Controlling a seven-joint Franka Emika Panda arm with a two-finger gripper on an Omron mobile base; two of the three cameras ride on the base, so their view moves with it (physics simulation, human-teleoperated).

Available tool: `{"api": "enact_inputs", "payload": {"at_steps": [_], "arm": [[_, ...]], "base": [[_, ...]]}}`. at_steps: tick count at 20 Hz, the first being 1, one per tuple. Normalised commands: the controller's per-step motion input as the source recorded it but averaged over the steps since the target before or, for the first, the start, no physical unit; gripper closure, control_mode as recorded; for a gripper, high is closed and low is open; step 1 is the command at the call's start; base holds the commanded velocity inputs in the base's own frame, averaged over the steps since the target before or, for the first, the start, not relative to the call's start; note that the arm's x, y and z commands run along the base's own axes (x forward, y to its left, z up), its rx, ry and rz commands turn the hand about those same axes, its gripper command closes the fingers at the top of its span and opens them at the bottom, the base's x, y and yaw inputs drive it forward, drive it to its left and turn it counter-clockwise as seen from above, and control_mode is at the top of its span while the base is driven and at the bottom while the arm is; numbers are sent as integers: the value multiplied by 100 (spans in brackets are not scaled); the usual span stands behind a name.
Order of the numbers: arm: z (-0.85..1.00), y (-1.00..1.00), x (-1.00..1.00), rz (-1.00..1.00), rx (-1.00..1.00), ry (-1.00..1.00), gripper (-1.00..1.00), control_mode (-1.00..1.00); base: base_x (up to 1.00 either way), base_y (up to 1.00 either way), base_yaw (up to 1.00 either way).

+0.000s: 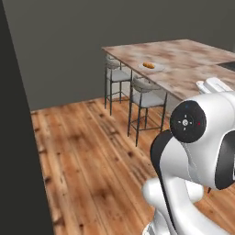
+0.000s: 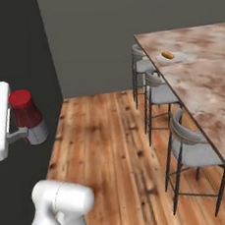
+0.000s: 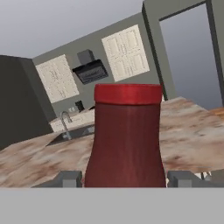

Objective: Move the hot dog bun to the plate on the dining table and place the condiment next to that plate. Then navigate to the fridge and take the sausage and place it on the plate as well.

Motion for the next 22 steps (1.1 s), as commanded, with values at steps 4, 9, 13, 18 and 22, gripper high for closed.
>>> {"api": "enact_inputs", "payload": {"at_steps": [4, 9, 13, 18, 22], "arm": [[0, 0, 0, 0, 0, 0, 100, 100], [0, 0, 0, 0, 0, 0, 100, 100], [0, 0, 0, 0, 0, 0, 100, 100], [0, 0, 0, 0, 0, 0, 100, 100], [0, 0, 0, 0, 0, 0, 100, 100]], "base": [[100, 17, -17], [100, 17, -17], [100, 18, -20], [100, 28, -32], [92, 38, -44]]}}
